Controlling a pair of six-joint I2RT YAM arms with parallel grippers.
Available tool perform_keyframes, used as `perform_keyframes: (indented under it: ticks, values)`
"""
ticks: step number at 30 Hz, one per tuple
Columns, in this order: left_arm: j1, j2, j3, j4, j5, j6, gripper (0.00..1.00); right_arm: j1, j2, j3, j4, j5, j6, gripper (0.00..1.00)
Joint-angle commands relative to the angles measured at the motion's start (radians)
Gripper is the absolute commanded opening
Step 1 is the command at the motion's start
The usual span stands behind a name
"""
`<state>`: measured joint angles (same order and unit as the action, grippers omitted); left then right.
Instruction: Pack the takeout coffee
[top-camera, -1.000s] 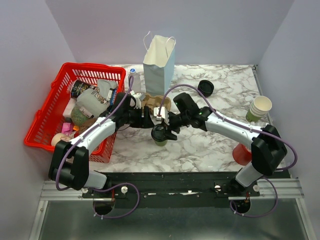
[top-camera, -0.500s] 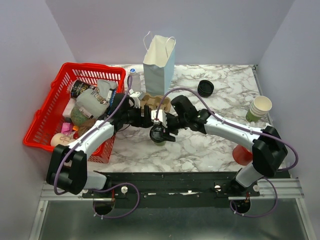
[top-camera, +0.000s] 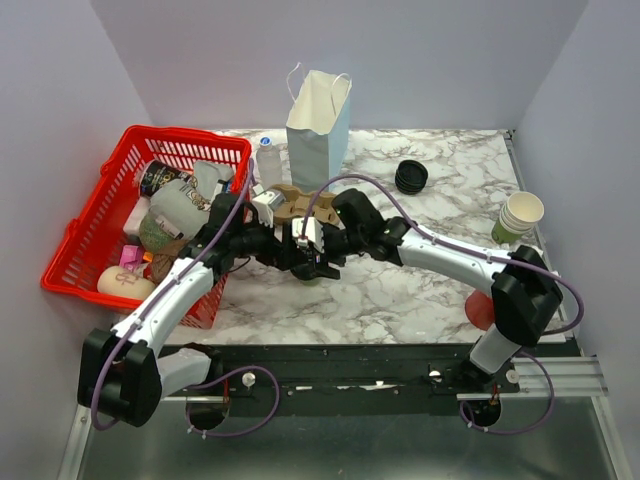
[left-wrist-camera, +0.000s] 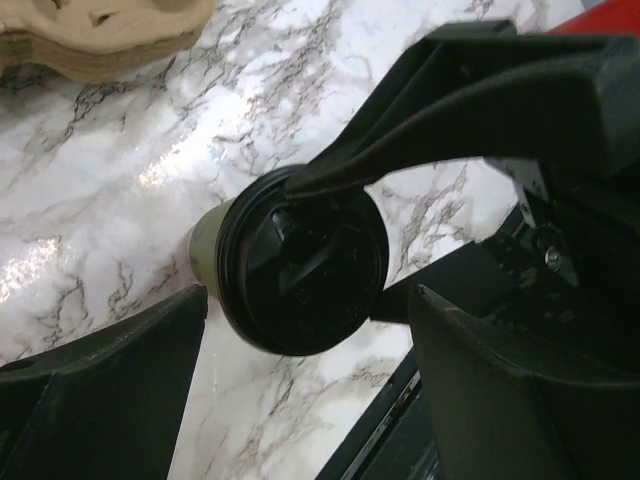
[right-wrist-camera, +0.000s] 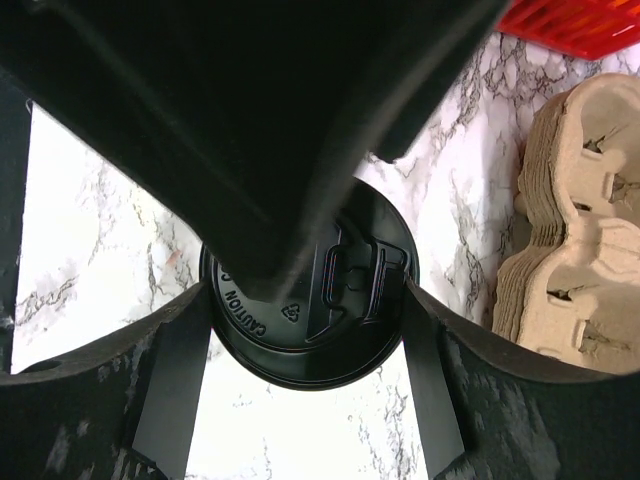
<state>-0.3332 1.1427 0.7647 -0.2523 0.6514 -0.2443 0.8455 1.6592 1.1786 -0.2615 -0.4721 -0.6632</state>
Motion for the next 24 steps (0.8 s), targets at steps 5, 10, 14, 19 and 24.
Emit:
perform_keyframes:
  ticks: [5,10,14,19,24]
  values:
    - [0.006,0.003,0.074,-0.201,-0.050,0.096,0.88,-0.045,0.134,-0.022,-0.285,0.096,0.022,0.67]
    - [0.006,0.048,0.093,-0.214,-0.125,0.112,0.86,-0.051,0.149,-0.014,-0.303,0.095,0.030,0.67]
    - [0.005,0.089,0.114,-0.248,-0.183,0.143,0.83,-0.052,0.154,-0.007,-0.306,0.090,0.037,0.67]
    - [0.003,0.094,0.107,-0.258,-0.197,0.177,0.81,-0.051,0.165,0.003,-0.312,0.086,0.050,0.67]
    - [0.000,0.104,0.096,-0.257,-0.210,0.186,0.81,-0.051,0.169,0.006,-0.315,0.079,0.056,0.67]
